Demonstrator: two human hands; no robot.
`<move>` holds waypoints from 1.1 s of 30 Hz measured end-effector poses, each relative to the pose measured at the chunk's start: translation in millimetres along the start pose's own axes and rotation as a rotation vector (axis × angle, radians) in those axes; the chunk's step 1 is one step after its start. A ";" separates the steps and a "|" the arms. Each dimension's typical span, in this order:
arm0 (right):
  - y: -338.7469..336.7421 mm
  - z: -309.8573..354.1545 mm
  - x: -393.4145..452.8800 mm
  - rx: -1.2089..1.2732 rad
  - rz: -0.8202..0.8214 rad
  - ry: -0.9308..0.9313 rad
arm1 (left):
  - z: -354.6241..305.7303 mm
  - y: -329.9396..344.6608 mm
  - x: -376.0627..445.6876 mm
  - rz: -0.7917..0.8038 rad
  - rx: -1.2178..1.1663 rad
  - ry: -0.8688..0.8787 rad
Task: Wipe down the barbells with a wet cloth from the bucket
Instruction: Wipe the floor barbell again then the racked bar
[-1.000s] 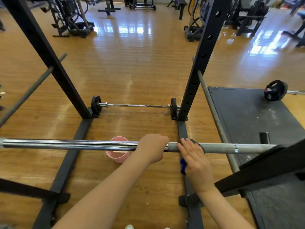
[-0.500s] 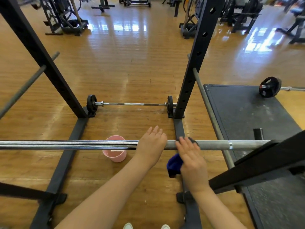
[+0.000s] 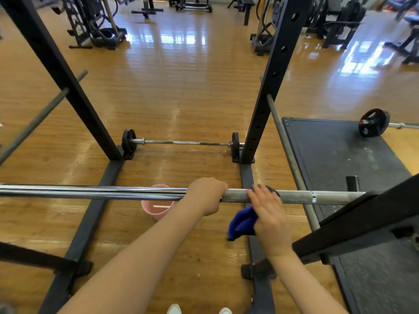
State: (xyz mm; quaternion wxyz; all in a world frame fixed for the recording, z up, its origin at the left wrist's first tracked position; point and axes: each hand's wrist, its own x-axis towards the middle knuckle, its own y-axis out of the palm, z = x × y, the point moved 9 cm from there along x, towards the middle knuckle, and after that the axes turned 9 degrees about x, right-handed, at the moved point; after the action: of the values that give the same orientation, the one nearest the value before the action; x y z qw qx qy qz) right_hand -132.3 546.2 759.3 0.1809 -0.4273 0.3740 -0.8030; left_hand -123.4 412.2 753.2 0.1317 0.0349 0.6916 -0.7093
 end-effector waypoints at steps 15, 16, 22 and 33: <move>-13.2 -17.9 -6.8 -0.025 0.003 -0.007 | -10.4 -10.9 -17.7 -0.553 0.167 0.091; -22.5 -28.2 -8.6 -0.029 -0.041 0.035 | -11.1 -10.7 -18.2 -0.567 0.198 0.084; 8.4 13.7 -3.6 0.007 -0.163 0.094 | -16.1 -9.6 -15.8 -0.520 0.313 0.082; -15.7 -26.6 -9.3 0.030 -0.054 -0.031 | -6.9 -3.0 -17.5 -0.357 0.275 -0.215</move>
State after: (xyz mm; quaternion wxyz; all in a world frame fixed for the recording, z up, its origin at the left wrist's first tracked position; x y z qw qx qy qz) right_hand -148.4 574.0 756.5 0.1713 -0.4471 0.3473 -0.8063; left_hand -108.3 421.5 759.8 0.0713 -0.1460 0.5657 -0.8085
